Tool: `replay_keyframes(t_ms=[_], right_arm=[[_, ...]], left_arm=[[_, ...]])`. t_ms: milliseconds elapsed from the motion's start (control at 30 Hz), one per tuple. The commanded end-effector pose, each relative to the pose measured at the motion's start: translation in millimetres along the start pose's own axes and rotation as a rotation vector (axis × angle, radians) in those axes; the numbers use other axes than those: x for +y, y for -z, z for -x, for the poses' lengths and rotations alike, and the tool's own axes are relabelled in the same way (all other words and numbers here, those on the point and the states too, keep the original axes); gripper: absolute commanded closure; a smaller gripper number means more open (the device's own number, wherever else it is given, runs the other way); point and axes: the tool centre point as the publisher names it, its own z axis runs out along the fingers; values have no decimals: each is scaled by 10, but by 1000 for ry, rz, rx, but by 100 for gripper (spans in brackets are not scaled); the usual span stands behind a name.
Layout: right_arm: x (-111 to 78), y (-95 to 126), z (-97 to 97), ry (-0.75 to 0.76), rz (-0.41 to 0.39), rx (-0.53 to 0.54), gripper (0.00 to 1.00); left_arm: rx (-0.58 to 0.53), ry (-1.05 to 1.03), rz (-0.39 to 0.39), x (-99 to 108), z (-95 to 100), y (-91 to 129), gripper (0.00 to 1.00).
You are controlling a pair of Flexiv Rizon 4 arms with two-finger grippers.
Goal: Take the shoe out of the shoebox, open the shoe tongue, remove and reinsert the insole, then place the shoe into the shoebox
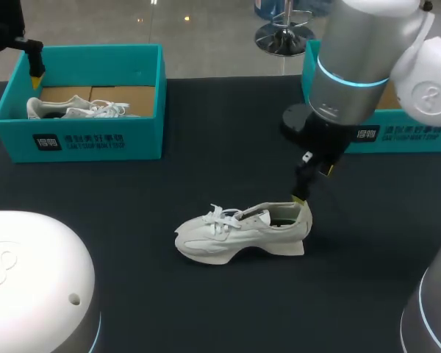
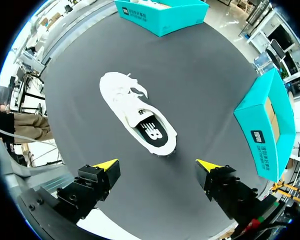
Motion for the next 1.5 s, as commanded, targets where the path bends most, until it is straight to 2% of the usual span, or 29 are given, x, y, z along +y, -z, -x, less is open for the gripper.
replay_keyframes(t_ms=[33,100,167,200,267,400,433,467,1167,1267,1400,1433,1500], right_arm=[[-157,-45,112,313,153,49,0],[-202,-58,107,475,155,28,0],[-247,-53,108,627,214,52,0],[-265,-46,103,696,211,47,0],[-298,-37,107,814,244,64,0],[-325,-72,104,976,254,132,0],[-317,-76,102,960,246,136,0],[-305,-94,133,891,206,121,0],[-305,-94,133,891,206,121,0],[-276,-110,132,911,327,147,0],[-376,-181,159,885,484,163,0],[-416,-202,167,883,588,157,0],[-507,-254,201,878,704,160,0]], left_arm=[[2,0,2,-12,-4,0,0],[2,0,2,-12,-4,0,0],[2,0,2,-12,-4,0,0],[2,0,2,-12,-4,0,0],[2,0,2,-12,-4,0,0],[2,0,2,-12,-4,0,0],[2,0,2,-12,-4,0,0],[2,0,2,-12,-4,0,0],[2,0,2,-12,-4,0,0],[2,0,2,-12,-4,0,0],[2,0,2,-12,-4,0,0],[2,0,2,-12,-4,0,0],[2,0,2,-12,-4,0,0]])
